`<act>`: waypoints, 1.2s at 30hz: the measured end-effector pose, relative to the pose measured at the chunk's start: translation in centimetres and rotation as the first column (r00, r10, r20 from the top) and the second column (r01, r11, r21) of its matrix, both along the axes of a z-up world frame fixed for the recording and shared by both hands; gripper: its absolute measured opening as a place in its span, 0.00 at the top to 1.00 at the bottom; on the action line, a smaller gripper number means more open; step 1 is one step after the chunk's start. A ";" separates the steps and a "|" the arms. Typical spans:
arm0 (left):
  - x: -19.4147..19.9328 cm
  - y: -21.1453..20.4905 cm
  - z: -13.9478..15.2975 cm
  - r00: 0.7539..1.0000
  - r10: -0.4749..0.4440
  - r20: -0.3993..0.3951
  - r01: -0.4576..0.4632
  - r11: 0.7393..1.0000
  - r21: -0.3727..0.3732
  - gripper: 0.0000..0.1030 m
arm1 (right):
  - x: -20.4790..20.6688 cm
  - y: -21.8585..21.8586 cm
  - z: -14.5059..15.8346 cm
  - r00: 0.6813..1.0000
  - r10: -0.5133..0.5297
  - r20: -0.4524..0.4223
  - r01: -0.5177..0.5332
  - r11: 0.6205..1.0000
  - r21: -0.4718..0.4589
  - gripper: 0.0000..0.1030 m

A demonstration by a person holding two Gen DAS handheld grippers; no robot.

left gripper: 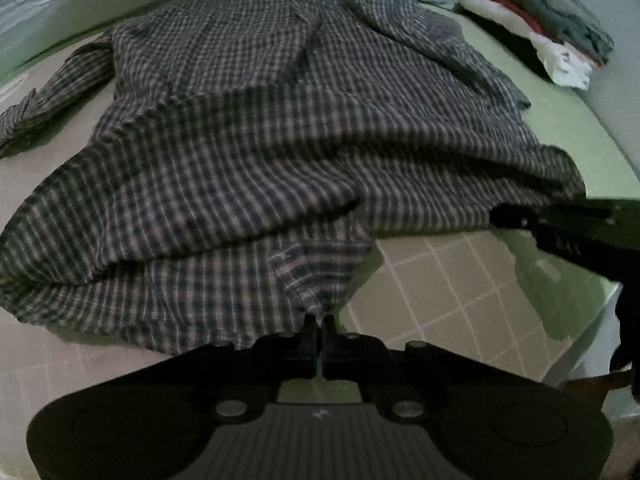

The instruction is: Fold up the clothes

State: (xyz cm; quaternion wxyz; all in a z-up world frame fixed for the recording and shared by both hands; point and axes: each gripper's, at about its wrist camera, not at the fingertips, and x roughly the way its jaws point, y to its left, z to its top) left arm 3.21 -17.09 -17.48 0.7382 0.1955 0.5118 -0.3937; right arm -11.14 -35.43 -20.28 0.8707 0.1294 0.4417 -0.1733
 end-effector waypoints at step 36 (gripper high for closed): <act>8.2 11.3 1.4 0.921 0.373 0.109 -0.379 0.925 0.036 0.65 | 0.1 5.8 0.2 0.999 -0.029 0.021 0.030 0.999 -0.029 0.99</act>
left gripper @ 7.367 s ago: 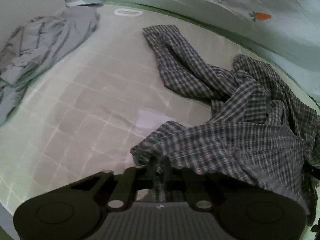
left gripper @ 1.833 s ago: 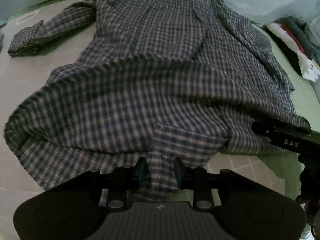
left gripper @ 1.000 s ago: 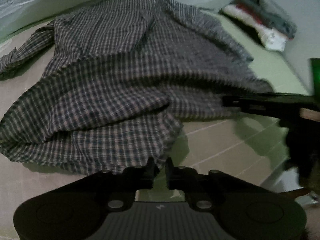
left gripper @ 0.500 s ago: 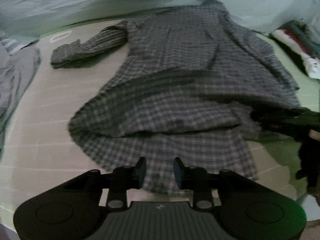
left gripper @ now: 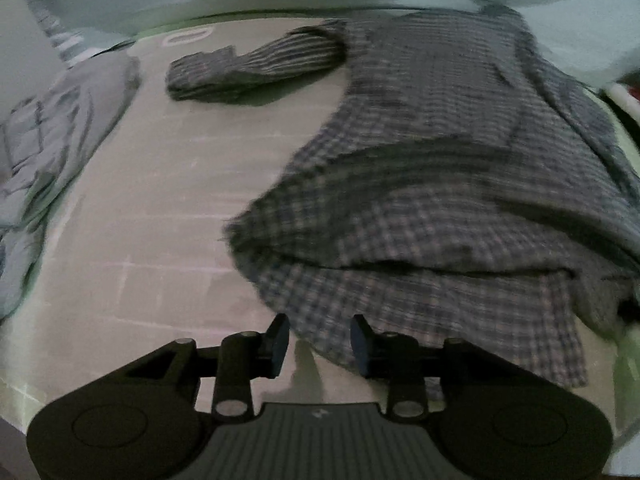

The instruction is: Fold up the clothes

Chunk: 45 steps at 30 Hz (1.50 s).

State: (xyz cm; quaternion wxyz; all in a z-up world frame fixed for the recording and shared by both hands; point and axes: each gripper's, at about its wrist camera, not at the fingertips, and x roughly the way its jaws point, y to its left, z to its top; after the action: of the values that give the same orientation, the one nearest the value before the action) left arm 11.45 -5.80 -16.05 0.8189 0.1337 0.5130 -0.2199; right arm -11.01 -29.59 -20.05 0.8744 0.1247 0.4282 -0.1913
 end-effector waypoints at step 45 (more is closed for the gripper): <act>-3.9 4.1 -0.4 0.930 0.359 0.082 -0.363 0.931 0.042 0.93 | -9.4 -12.0 -0.5 0.921 -0.378 -0.091 0.354 0.912 -0.205 0.70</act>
State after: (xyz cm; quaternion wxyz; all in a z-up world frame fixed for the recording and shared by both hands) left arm 7.55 -1.74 -16.41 0.8594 0.0678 0.5048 -0.0461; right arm -20.41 -41.59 -20.52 0.8012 0.1085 0.4330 -0.3986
